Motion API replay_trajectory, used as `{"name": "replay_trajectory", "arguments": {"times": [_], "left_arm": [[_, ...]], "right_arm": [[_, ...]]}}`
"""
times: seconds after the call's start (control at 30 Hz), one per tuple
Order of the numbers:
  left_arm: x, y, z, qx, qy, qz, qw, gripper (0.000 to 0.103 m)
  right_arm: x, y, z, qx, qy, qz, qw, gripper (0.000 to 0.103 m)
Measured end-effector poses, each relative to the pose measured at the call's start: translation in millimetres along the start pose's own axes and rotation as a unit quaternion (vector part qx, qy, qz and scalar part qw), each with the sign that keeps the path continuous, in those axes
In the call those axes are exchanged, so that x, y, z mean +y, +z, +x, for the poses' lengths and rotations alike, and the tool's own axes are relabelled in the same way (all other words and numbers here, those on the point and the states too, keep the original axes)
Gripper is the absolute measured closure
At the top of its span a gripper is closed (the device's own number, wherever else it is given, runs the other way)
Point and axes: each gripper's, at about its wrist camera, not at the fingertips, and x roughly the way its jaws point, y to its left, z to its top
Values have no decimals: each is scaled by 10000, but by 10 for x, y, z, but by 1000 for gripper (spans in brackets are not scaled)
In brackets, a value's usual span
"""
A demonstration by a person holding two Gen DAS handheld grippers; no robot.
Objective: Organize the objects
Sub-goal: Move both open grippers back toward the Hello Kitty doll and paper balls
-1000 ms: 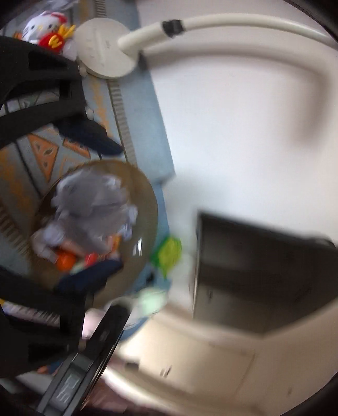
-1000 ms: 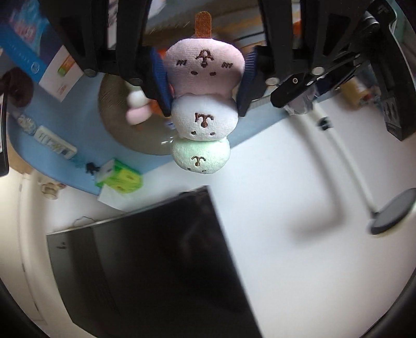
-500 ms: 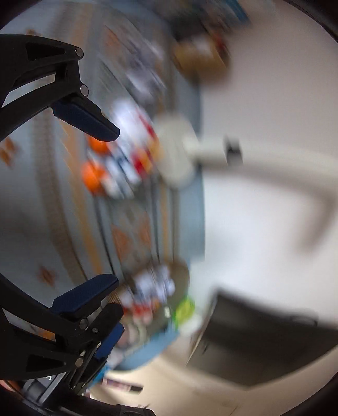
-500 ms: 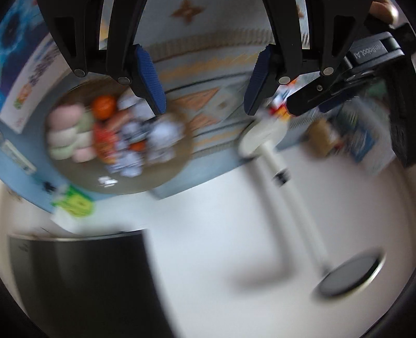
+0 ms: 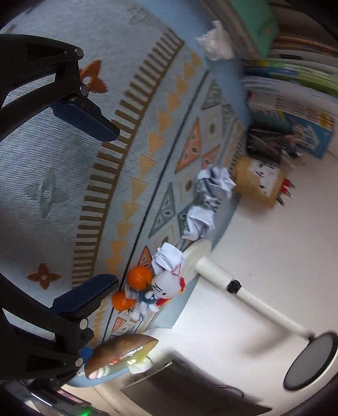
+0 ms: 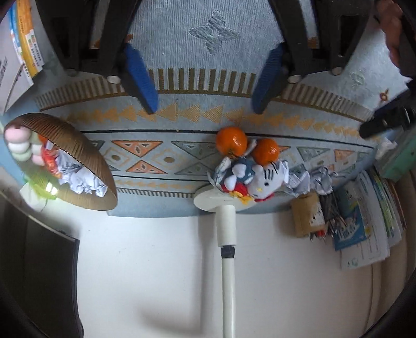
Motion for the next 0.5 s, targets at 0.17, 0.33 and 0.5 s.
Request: {"name": "replay_trajectory", "arguments": {"times": [0.17,0.33,0.5], "left_arm": [[-42,-32,-24,-58,48,69,9999,1],[-64,-39,-10,-37,77,169,9998,1],[-31,-36,-11,-11,58,101,9999,1]], "right_arm": [[65,-8,4,-8,-107,-167,9998,21],[23,-7,-23,-43,-72,-39,10000,18],[4,-11,-26,-49,-27,-3,10000,18]]}}
